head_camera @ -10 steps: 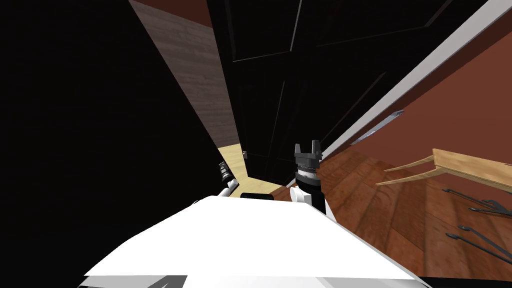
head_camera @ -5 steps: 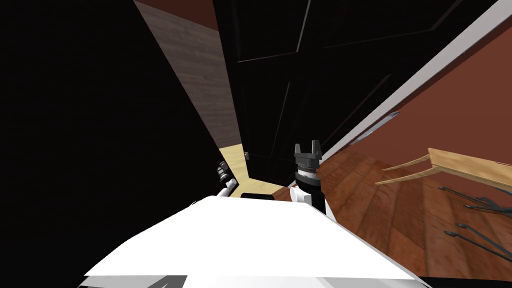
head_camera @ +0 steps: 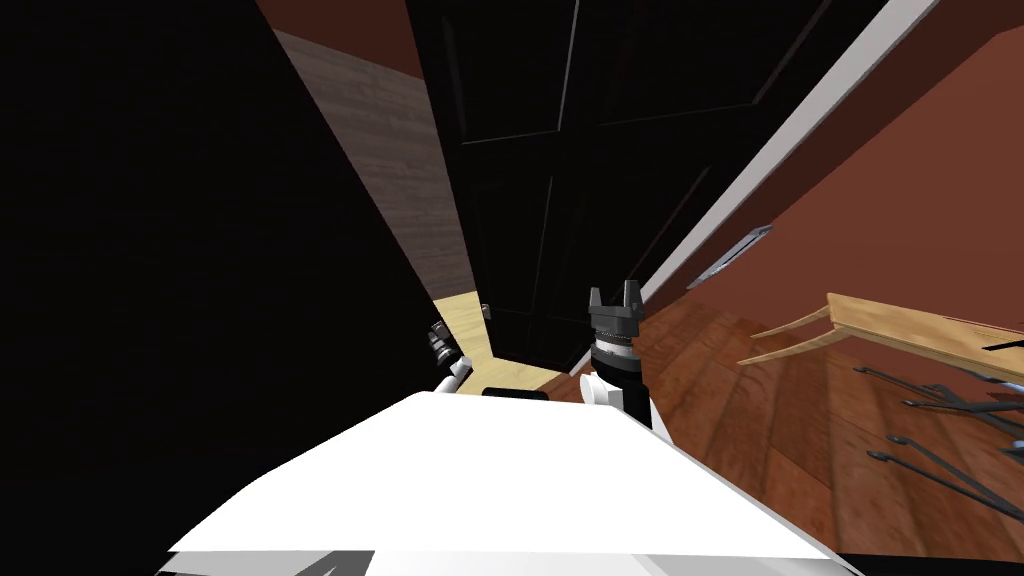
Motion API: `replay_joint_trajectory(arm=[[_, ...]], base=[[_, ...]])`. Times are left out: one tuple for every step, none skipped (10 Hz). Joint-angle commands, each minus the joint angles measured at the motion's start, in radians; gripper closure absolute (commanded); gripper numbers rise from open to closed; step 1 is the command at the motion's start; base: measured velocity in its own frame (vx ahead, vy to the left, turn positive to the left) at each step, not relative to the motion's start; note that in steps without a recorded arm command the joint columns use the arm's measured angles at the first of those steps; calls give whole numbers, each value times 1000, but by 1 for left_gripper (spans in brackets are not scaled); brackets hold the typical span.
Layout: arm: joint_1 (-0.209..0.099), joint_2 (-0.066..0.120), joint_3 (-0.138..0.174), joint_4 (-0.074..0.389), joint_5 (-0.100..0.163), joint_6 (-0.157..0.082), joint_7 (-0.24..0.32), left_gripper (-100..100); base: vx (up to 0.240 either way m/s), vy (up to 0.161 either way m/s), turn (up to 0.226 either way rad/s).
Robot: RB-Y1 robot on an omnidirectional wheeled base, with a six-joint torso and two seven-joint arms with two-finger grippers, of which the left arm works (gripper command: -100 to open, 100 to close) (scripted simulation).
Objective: Push the door open
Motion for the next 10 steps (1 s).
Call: replay_joint_trajectory(arm=[[-5, -19, 8, 3, 17, -4, -21, -100], [-8, -46, 15, 5, 31, -7, -38, -100], [-9, -55, 17, 5, 35, -8, -42, -100], [-10, -70, 19, 6, 40, -9, -48, -100], [-2, -62, 18, -10, 37, -4, -45, -100], [2, -32, 31, -11, 46, -9, -50, -100], [2, -32, 31, -11, 46, -9, -50, -100], [3, -24, 36, -9, 49, -12, -50, -100], [5, -6, 50, -4, 58, -23, -49, -100], [7, 1, 61, -1, 65, -31, -48, -100]], base=[[-4, -210, 2], [-21, -222, 12], [-12, -180, 10], [-19, -112, 5], [-12, -45, 3], [45, 79, -194], [33, 115, -100], [24, 85, -49], [50, 136, -199], [74, 234, -277]])
